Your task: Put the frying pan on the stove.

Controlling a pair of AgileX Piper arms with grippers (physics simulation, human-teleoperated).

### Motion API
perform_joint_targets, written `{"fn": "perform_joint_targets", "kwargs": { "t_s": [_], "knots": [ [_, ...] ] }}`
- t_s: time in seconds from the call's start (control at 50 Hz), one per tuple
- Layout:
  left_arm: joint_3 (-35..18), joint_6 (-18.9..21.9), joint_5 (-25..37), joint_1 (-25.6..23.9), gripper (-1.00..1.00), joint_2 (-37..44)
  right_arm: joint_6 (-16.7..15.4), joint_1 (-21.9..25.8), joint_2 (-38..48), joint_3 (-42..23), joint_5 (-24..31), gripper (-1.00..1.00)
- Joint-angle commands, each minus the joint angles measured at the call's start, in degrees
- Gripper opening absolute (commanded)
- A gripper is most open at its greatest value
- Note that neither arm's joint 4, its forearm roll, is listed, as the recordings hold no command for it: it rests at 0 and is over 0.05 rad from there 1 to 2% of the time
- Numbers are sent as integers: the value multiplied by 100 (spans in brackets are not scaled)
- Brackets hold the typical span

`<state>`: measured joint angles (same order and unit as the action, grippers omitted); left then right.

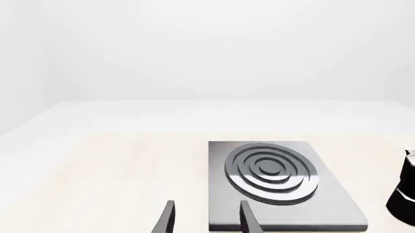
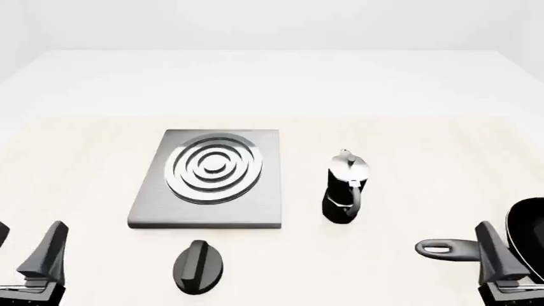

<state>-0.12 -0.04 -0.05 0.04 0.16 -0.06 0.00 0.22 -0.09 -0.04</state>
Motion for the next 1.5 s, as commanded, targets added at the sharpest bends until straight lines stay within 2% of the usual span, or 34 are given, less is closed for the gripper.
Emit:
{"fn": "perform_joint_targets", "kwargs": {
  "t_s": [0.02, 0.22, 0.36, 0.52, 0.66, 0.7, 0.82, 1.0, 1.3, 1.5],
  "knots": [
    [-41, -8, 28, 17, 100, 0, 13, -20, 16, -71, 51, 100],
    [-21, 108, -37, 130, 100, 181, 18, -8, -8, -262, 212, 100],
    [-40, 19, 67, 129, 100, 76, 51, 0, -17, -394, 346, 100],
    [-31, 91, 61, 98, 100, 65, -114, 260, -22, -905, 709, 100],
    [-29, 104, 91, 97, 100, 45, -106, 400, -21, -1721, 1489, 100],
    [-29, 97, 98, 100, 100, 39, -114, 410, -22, -1780, 1551, 100],
    [-14, 83, 43, 82, 100, 138, -107, 450, -22, -2404, 2348, 100],
    [2, 119, -46, 80, 100, 301, -133, 476, -22, -3146, 3170, 100],
    [8, 172, -19, 83, 100, 371, -2, 544, -22, -4143, 4188, 100],
    [9, 184, -55, 52, 100, 448, 58, 607, -22, -5307, 5340, 100]
  ]
}}
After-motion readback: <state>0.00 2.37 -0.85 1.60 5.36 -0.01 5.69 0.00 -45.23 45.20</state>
